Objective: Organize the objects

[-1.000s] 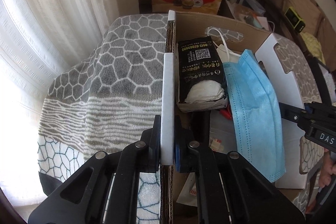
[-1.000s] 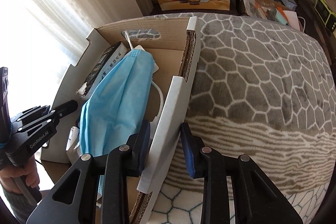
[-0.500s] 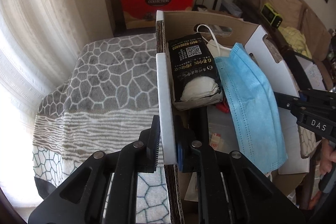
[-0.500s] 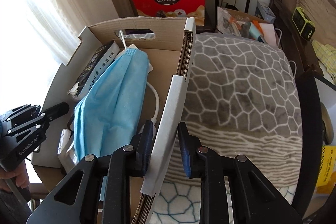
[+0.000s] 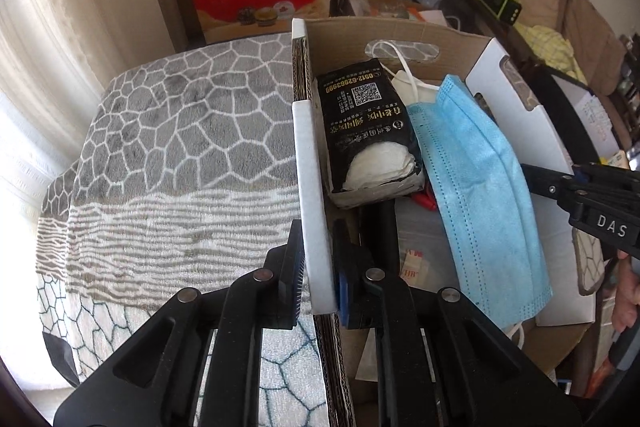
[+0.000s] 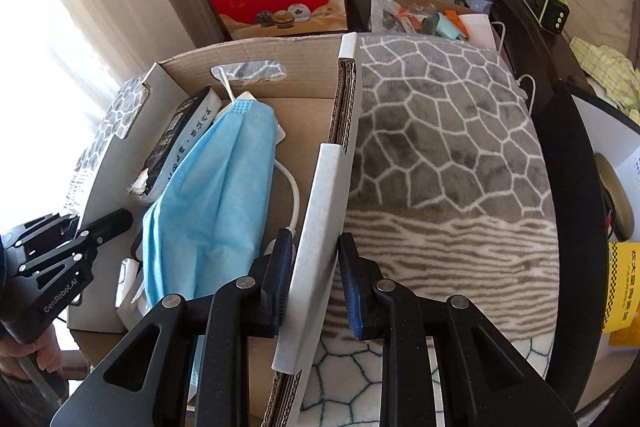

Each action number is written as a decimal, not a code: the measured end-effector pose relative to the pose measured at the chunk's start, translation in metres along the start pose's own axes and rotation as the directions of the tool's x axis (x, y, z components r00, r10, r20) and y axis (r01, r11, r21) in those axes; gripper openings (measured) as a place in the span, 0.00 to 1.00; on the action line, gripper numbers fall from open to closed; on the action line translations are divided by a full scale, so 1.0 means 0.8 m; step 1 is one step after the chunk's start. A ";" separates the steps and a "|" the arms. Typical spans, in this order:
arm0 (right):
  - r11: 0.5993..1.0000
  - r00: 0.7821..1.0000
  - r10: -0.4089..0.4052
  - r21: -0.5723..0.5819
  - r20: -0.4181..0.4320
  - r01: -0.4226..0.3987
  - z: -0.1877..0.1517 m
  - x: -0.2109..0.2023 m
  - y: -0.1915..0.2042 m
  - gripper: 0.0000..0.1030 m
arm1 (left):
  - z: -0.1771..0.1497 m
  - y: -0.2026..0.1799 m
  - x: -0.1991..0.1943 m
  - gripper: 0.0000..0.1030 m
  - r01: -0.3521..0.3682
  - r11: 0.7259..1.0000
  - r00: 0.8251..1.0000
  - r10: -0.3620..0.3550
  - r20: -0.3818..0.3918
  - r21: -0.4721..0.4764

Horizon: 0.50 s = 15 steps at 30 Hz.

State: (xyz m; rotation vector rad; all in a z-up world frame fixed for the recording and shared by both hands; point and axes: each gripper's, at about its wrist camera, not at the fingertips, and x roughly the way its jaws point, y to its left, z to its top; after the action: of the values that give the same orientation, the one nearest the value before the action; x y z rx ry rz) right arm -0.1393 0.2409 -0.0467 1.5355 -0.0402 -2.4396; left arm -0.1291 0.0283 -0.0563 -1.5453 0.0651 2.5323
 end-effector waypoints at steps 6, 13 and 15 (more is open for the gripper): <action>1.000 1.000 0.009 0.013 0.010 -0.009 -0.008 0.004 -0.004 0.23 | -0.005 -0.002 0.006 0.12 -0.004 1.000 1.000 0.004 -0.001 0.002; 0.997 0.989 -0.072 0.034 0.130 0.068 -0.010 -0.043 -0.003 0.53 | -0.006 0.007 -0.034 0.61 -0.043 0.999 0.992 0.046 0.117 -0.028; 0.998 0.982 -0.069 0.025 0.173 0.065 -0.014 -0.060 0.001 0.55 | -0.008 0.009 -0.049 0.62 -0.044 0.998 0.989 0.049 0.142 -0.040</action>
State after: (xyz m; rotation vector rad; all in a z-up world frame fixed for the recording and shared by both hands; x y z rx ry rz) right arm -0.1097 0.2525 -0.0095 1.3472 -0.0451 -2.6276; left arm -0.1075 0.0152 -0.0249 -1.3854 0.0369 2.6872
